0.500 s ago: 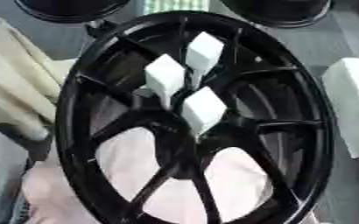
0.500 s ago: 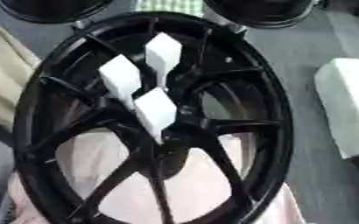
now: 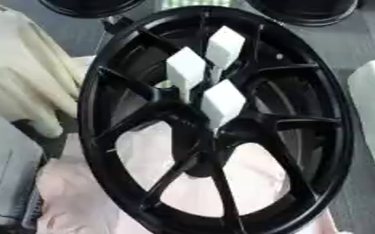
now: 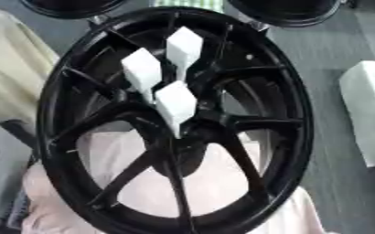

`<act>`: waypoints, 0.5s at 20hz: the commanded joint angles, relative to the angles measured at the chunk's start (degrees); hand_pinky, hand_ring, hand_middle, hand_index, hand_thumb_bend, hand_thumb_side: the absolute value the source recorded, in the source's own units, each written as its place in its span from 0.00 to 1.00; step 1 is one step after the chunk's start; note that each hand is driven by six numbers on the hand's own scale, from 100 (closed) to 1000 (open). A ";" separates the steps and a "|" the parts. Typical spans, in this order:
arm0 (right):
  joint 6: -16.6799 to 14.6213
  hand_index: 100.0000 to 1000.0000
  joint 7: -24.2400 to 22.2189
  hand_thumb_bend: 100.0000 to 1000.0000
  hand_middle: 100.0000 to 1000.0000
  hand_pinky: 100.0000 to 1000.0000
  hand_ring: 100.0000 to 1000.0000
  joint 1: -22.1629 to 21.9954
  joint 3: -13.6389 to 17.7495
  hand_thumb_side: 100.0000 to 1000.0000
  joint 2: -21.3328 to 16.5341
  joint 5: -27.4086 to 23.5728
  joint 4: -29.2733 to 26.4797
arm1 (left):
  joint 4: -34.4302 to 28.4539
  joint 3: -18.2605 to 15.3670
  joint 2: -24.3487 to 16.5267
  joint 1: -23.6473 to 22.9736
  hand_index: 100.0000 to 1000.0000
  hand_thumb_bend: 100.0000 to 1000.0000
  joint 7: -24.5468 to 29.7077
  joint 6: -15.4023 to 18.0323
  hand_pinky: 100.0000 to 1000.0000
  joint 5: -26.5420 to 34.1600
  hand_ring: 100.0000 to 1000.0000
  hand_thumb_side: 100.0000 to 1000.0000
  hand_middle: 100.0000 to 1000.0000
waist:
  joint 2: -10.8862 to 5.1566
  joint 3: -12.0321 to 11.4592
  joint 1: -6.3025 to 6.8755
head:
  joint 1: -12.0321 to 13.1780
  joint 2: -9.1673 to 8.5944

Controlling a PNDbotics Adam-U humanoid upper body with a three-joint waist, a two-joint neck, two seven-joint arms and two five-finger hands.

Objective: Pull the pin out of the wheel hub.

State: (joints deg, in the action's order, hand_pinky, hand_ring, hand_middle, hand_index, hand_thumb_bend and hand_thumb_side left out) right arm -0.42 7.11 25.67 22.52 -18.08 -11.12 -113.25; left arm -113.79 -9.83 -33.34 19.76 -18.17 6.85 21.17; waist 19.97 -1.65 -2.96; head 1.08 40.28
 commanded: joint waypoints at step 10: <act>-1.52 0.49 -1.42 0.32 0.45 0.74 0.51 -2.81 -0.32 0.20 -4.62 -0.67 -0.32 | -0.80 1.41 -18.36 -1.92 0.68 0.22 2.13 2.58 0.54 -5.05 0.44 0.55 0.43 | -2.46 -1.79 -0.31 | -2.83 2.68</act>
State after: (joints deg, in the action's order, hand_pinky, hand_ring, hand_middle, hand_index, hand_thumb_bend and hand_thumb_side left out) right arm -1.56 5.74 22.56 21.93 -20.56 -11.27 -113.14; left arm -113.79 -8.33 -48.06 17.29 -16.48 9.17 16.87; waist 19.06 -3.40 -3.59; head -1.12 42.77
